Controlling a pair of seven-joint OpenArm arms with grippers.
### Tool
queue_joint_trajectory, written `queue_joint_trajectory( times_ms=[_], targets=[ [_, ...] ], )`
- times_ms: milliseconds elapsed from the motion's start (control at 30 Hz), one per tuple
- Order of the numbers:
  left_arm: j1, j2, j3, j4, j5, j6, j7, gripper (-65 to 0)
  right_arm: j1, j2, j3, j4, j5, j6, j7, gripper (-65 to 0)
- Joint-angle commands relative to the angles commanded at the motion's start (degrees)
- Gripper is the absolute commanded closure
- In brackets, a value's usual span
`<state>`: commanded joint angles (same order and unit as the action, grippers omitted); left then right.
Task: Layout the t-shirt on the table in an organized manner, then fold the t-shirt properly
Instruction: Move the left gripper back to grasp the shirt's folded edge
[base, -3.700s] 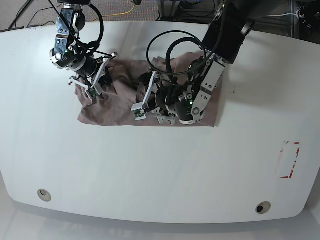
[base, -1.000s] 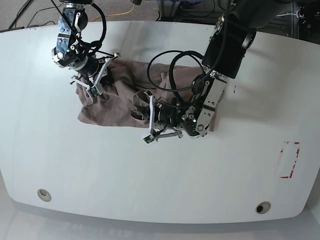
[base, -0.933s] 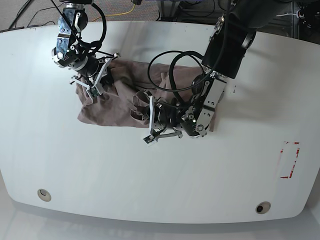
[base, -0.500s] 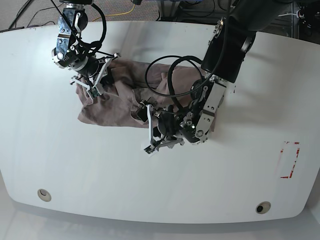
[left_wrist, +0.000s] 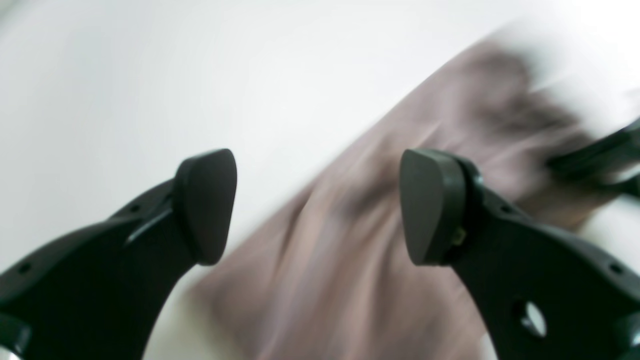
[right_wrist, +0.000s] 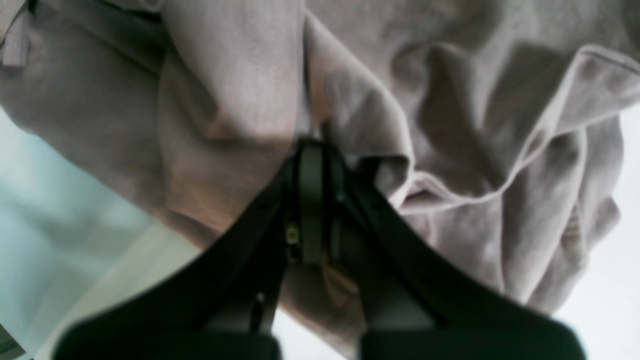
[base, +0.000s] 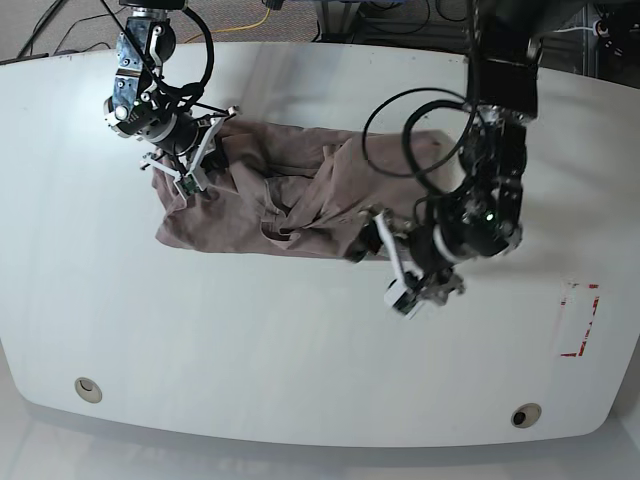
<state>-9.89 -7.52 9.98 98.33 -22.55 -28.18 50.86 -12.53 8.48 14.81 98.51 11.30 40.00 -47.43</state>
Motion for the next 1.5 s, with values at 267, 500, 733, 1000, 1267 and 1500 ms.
queue_joint_trajectory(
  times_ms=[267,500,733,1000,1267,1500],
  targets=[
    [7.8,-3.2,-0.2,1.3,4.2,-0.2,-7.1,-30.3,0.0,0.0,0.0,0.0,0.0,0.0,0.0,-1.6],
    [9.0,-3.2,-0.4,-2.5,7.0,-0.3,-7.5,-13.3,0.0,-0.1,0.0,0.0,0.0,0.0,0.0,-1.7],
    [9.0,-3.5,-2.8,-5.9,10.2,-0.3,-7.5,0.0,1.1,0.0,0.3,0.1,0.3,0.0,0.0,-2.1],
    [9.1,-3.5,-7.1,-9.8,10.1,-0.4,-7.5,-0.1,2.7,0.1,0.4,3.0,0.2,0.0,-0.1,-8.1],
    [9.1,-3.5,-7.1,-10.5,10.1,-0.4,-7.5,-0.1,5.2,-1.4,3.8,12.1,0.6,0.0,-6.1,-46.3],
    [9.1,-3.5,-7.1,-10.6,10.1,-0.4,-7.5,-0.1,11.8,-3.2,12.6,15.1,0.6,0.0,-14.1,-59.0]
  ],
)
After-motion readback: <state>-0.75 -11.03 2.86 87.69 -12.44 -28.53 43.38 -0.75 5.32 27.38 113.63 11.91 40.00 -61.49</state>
